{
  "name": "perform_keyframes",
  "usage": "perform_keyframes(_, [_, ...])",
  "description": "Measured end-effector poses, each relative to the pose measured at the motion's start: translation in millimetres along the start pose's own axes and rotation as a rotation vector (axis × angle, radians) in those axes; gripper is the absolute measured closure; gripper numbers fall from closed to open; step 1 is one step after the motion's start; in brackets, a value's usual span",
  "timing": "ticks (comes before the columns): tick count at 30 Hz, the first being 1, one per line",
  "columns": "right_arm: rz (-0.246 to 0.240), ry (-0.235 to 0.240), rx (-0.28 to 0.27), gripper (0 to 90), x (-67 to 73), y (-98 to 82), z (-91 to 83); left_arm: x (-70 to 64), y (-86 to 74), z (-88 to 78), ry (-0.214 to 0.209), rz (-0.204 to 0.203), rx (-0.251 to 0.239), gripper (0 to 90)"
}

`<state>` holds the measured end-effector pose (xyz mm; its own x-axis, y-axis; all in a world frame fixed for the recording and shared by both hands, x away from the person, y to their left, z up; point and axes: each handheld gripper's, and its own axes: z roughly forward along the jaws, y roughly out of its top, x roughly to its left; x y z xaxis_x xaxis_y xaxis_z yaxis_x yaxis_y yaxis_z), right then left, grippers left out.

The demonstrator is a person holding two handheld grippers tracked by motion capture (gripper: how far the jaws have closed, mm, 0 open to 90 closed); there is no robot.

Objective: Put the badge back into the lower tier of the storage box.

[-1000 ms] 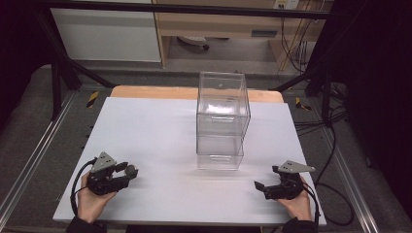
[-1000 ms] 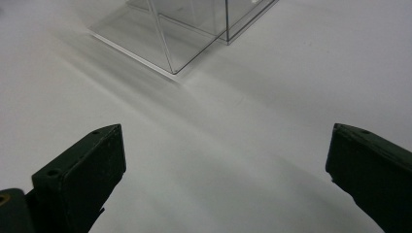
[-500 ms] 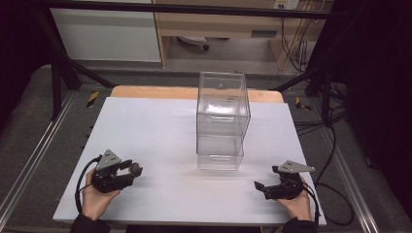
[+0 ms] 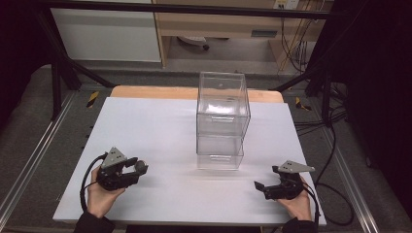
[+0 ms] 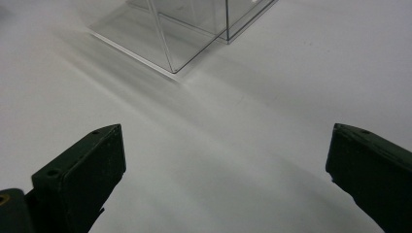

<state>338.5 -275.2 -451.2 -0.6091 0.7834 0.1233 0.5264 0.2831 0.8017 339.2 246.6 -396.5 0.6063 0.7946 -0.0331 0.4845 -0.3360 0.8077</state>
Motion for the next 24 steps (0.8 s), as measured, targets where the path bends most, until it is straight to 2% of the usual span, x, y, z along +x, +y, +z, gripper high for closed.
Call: perform_keyframes(24, [0.001, 0.0, 0.002, 1.3, -0.1, 0.0, 0.0, -20.4, 23.4, 10.0, -0.041, 0.033, -0.037, 47.7])
